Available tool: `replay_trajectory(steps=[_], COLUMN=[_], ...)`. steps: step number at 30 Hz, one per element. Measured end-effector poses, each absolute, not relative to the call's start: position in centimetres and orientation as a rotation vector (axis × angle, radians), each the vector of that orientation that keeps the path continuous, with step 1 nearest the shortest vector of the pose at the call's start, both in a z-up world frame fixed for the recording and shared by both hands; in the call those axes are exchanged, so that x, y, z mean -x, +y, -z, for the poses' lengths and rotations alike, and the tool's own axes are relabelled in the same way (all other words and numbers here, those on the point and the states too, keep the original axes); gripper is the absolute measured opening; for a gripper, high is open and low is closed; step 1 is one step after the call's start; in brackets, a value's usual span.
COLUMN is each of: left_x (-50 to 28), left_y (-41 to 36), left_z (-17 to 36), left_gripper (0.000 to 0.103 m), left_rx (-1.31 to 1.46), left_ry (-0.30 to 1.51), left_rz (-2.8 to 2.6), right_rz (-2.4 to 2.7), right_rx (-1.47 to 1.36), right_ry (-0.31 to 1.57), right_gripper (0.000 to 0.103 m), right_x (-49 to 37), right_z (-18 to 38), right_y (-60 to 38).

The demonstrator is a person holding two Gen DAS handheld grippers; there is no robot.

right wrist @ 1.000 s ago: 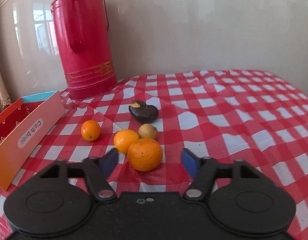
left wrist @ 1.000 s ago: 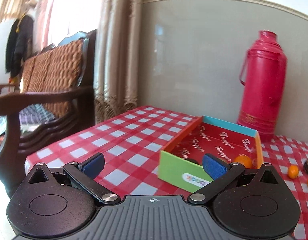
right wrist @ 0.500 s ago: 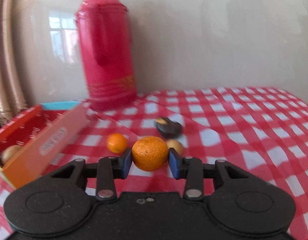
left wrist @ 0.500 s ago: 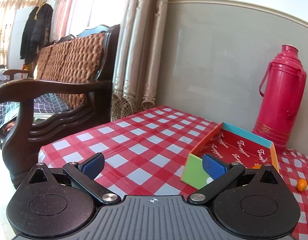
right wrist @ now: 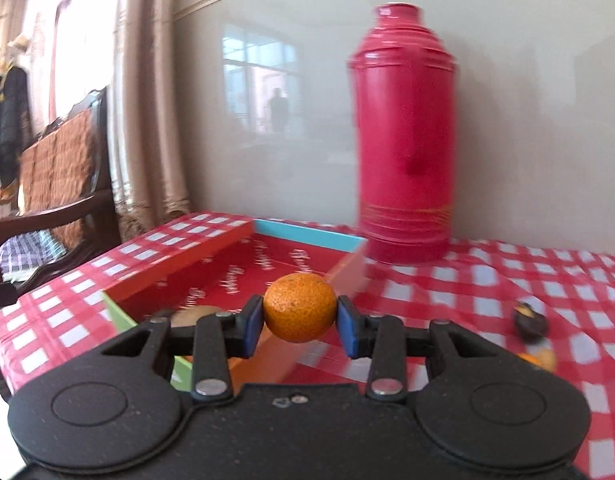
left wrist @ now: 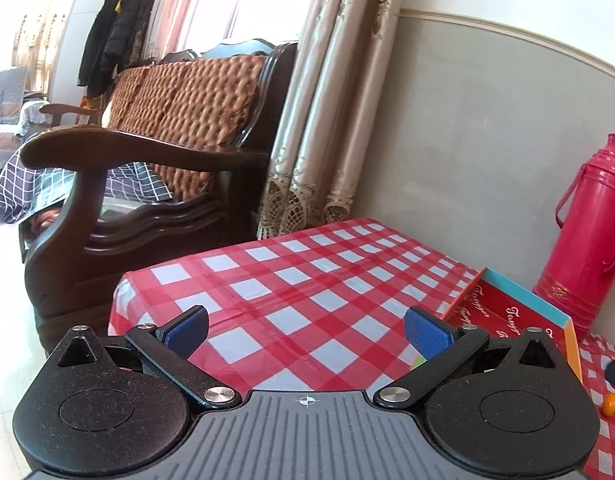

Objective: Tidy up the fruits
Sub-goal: 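Grasp the orange with the right gripper and drop it into the box, then reach the left gripper to a small orange and grasp it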

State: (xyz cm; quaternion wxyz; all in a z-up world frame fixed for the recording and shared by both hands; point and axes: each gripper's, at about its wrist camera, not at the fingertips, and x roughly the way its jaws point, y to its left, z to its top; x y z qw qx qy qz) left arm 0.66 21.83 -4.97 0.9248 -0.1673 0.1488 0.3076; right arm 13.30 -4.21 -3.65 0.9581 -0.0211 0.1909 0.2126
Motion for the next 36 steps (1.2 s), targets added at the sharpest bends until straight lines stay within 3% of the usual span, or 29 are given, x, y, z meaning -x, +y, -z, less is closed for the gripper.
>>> replay_trajectory(steps=[10, 22, 28, 32, 36], left_x=[-0.1, -0.9, -1.6, -2.1, -3.0], left_y=[23.4, 21.7, 20.2, 18.4, 15.3], left_z=[5.4, 5.0, 4.7, 4.4, 3.8], left_gripper=[0.103, 0.103, 0.103, 0.103, 0.103], left_rx=[0.405, 0.339, 0.312, 0.283, 0.224], left_ry=[0.296, 0.305, 0.311, 0.299, 0.276], left_rz=[-0.64, -0.602, -0.579, -0.542, -0.467], right_rz=[-0.486, -0.37, -0.191, -0.015, 0.175], right_rx=[0.106, 0.078, 0.084, 0.079, 0.076], right_ry=[0.435, 0.36, 0.356, 0.336, 0.3], right_gripper=[0.035, 0.076, 0.085, 0.096, 0.097], right_x=[-13.5, -12.3, -12.1, -12.0, -11.5], right_z=[4.5, 3.5, 4.1, 4.8, 5.3], right_y=[0.0, -4.7, -9.2, -12.2, -14.8])
